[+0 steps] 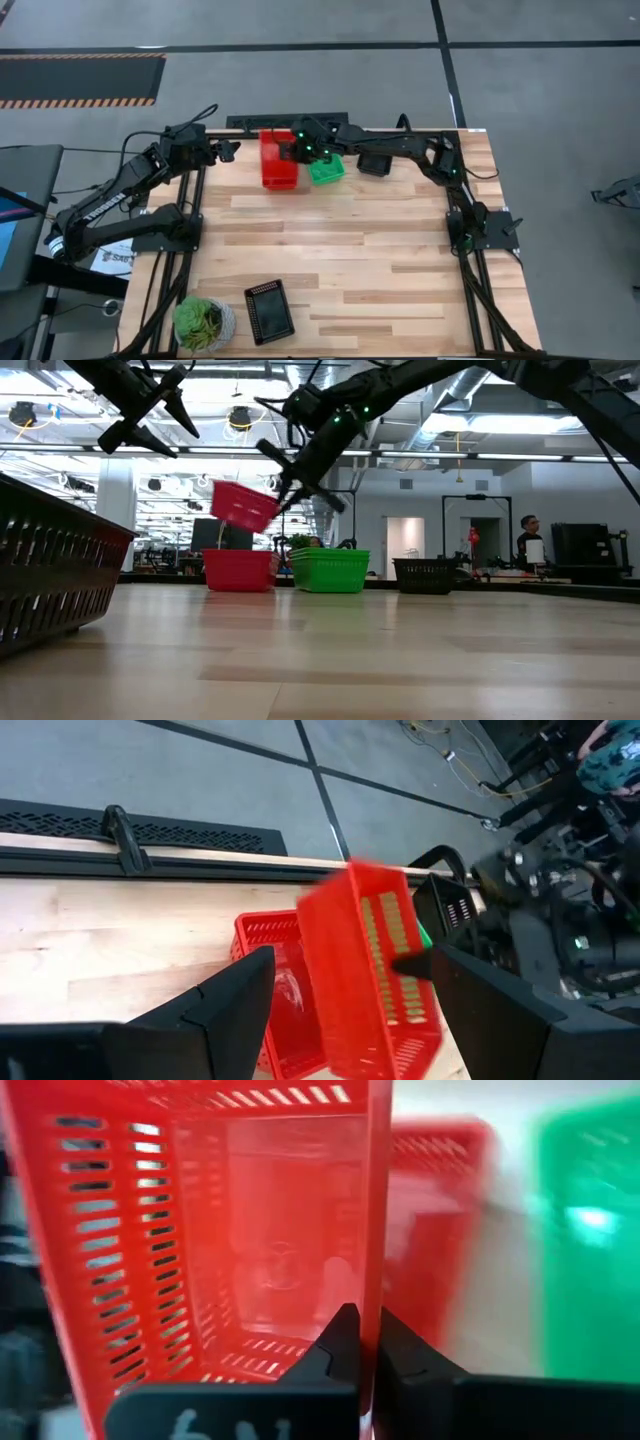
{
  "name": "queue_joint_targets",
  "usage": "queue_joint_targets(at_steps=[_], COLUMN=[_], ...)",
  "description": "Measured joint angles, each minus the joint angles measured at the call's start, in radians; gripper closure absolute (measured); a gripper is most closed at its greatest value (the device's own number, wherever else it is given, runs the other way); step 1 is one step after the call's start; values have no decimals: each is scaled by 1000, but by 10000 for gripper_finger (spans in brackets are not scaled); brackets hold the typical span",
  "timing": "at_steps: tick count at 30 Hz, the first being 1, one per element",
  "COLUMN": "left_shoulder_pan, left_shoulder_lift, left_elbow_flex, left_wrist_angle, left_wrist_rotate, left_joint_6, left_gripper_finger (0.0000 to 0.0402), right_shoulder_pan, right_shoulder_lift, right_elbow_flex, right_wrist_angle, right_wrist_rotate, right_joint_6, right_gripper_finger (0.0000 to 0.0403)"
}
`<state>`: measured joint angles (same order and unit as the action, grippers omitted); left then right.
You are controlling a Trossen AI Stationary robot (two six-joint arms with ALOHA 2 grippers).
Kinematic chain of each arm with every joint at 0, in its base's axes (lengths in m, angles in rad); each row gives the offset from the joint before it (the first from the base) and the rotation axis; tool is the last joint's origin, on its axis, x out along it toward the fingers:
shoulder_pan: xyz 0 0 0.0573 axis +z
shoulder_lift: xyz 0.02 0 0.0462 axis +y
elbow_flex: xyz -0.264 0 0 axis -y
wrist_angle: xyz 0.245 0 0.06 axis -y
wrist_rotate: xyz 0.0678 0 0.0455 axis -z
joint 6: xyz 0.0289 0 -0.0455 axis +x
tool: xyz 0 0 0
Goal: Stack baskets by color
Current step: Stack the bottom red bin on top of the top red bins
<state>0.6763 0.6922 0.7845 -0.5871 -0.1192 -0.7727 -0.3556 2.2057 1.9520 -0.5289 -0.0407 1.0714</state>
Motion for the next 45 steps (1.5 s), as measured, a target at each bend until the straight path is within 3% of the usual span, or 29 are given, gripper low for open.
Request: queue_joint_targets(at_steps=[11,28,45], left_shoulder_pan=[0,0,0], left_shoulder_lift=[1,1,1], left_elbow_flex=[0,0,0], left_wrist_angle=[0,1,2], left_wrist_rotate=[2,2,1], left_joint_6=[-2,1,2], left_gripper_finger=[145,145,145], right_shoulder_pan=[-4,-9,-20], right_shoulder_lift=[43,43,42], right_elbow_flex=[2,2,2], right_wrist_angle=[13,6,14], right_wrist_rotate=[-18,-11,-15], right_joint_6=[13,8,-49], right_gripper_finger=[384,318,205])
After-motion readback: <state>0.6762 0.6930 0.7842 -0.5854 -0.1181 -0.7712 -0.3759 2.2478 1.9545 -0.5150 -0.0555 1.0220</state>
